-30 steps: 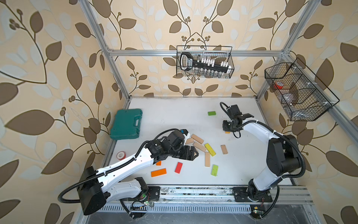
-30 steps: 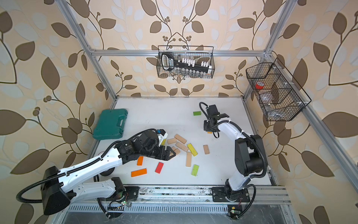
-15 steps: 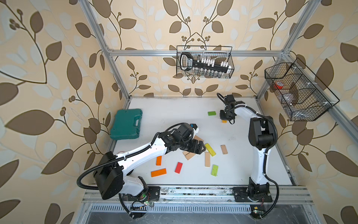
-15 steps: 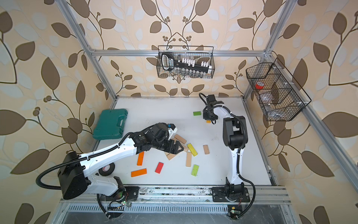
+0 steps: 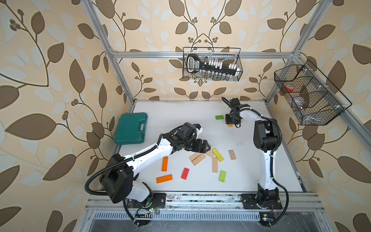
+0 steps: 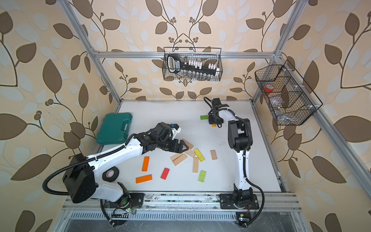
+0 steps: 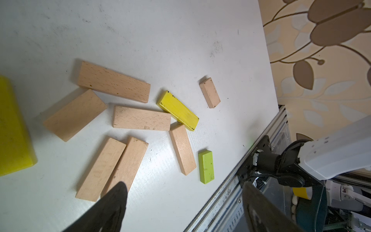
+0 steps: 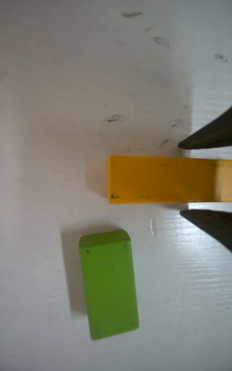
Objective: Assemble a giraffe with building blocks
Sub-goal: Assemble the building block at the center of the board.
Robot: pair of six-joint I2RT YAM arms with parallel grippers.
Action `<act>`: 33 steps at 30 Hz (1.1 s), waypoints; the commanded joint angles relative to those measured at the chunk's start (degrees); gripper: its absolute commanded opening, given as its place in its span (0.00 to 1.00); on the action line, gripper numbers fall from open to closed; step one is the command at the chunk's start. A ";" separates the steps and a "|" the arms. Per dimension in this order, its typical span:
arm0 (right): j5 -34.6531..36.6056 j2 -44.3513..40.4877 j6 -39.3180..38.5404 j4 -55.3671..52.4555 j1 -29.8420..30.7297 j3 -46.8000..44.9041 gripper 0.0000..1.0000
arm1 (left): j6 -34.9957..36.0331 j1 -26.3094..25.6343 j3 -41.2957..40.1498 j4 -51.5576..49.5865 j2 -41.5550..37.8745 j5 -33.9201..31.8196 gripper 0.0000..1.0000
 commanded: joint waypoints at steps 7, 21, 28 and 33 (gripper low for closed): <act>0.22 -4.10 -0.79 0.32 0.16 -6.51 0.45 | 1.87 0.82 -0.12 1.97 0.14 2.28 0.90; -0.85 -1.61 -1.49 2.39 0.69 -5.29 0.21 | 2.37 1.77 -1.01 2.11 -0.04 2.48 0.90; -1.42 0.76 -1.85 1.56 1.74 -1.41 0.21 | 2.42 2.01 -1.28 2.04 -0.11 2.48 0.90; -1.42 2.74 -1.50 0.57 2.32 1.18 0.21 | 2.51 2.12 -1.35 1.89 -0.28 2.35 0.90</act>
